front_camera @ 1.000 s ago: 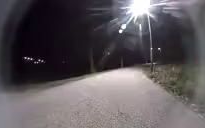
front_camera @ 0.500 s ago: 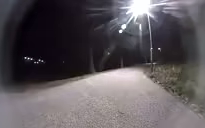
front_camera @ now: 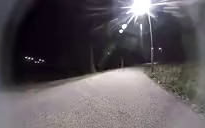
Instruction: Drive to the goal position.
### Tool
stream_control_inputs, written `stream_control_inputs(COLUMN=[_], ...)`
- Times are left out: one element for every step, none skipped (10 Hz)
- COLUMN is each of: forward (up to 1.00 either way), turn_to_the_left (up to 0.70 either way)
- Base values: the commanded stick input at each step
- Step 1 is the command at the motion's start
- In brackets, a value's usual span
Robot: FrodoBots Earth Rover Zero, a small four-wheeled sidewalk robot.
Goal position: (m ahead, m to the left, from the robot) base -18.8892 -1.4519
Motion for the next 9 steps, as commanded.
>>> stream_control_inputs(forward=[0.00,0.00,0.00,0.00,0.00,0.00,0.00,0.00,0.00], turn_to_the_left=[0.45,0.45,0.45,0.45,0.45,0.45,0.45,0.45,0.45])
